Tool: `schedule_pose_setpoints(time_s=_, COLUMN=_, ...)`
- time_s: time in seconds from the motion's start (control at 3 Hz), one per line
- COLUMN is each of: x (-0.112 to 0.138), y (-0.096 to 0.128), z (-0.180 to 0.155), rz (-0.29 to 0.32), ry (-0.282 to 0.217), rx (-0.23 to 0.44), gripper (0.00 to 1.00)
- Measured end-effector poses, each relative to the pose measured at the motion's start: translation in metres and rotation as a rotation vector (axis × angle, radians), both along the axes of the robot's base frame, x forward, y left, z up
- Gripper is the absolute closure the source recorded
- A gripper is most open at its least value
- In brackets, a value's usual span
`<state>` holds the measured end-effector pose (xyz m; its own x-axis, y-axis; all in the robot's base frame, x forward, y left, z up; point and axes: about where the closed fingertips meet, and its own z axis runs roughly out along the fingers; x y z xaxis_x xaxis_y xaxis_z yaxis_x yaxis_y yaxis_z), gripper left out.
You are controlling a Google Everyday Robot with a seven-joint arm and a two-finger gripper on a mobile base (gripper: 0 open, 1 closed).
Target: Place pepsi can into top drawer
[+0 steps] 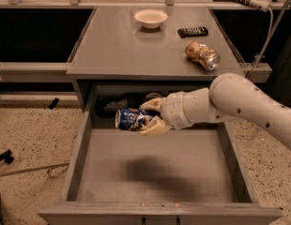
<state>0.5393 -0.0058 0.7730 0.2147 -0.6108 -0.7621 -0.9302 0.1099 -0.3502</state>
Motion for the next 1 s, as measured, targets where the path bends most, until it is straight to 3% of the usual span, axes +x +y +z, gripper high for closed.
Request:
schedule_pose_setpoints(time_s=0.33, x=-0.003, y=0.018, z=-0.048, rz=0.015, ry=0.062, rx=-0.04, gripper=1.0)
schedule_pose_setpoints(time_s=0.67, x=-0.007, y=0.014, z=-0.095, rz=-0.031, ry=0.107, rx=-0.181, gripper=1.0)
schedule_pose_setpoints(time_s=1.0, x=0.003, y=-0.014, z=-0.119, rz=-0.146, ry=0.127, rx=-0.298, gripper=1.0)
